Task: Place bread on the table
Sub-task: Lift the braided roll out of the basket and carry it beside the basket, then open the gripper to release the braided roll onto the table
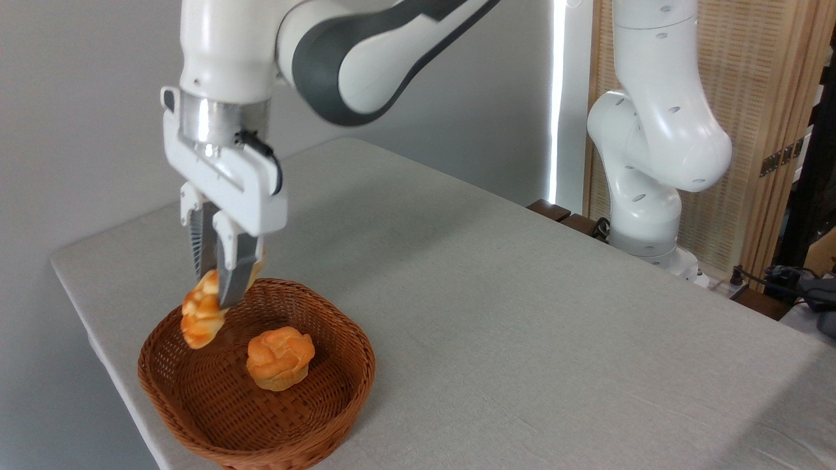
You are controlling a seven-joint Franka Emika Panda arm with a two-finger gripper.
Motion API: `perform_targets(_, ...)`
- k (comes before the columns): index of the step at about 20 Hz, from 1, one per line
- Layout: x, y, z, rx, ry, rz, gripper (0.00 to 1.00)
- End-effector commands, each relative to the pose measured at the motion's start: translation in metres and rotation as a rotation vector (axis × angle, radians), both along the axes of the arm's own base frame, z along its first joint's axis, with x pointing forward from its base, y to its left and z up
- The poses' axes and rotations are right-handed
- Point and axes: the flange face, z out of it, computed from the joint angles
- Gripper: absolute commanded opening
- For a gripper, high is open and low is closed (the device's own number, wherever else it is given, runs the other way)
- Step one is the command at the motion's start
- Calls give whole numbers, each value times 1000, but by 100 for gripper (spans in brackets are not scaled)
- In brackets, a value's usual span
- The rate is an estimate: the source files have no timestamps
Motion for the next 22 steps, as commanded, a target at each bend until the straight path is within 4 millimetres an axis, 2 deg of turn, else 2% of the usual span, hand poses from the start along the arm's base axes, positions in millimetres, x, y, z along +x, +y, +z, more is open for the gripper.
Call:
perform_targets(1, -46, 7, 9, -9, 44, -12, 46)
perform_targets(9, -117, 7, -7, 3, 205, -56, 48)
perform_targets(11, -132, -3, -17, 13, 249, -86, 48)
perform_targets(13, -141, -11, -30, 21, 284, -103, 61)
perform_targets(14, -144, -16, -34, 24, 292, -109, 76)
perform_targets(15, -144, -20, -35, 26, 296, -114, 95)
perform_targets(16, -145, -22, -35, 26, 293, -118, 100)
perform_targets(22, -143, -26, -38, 29, 290, -129, 100)
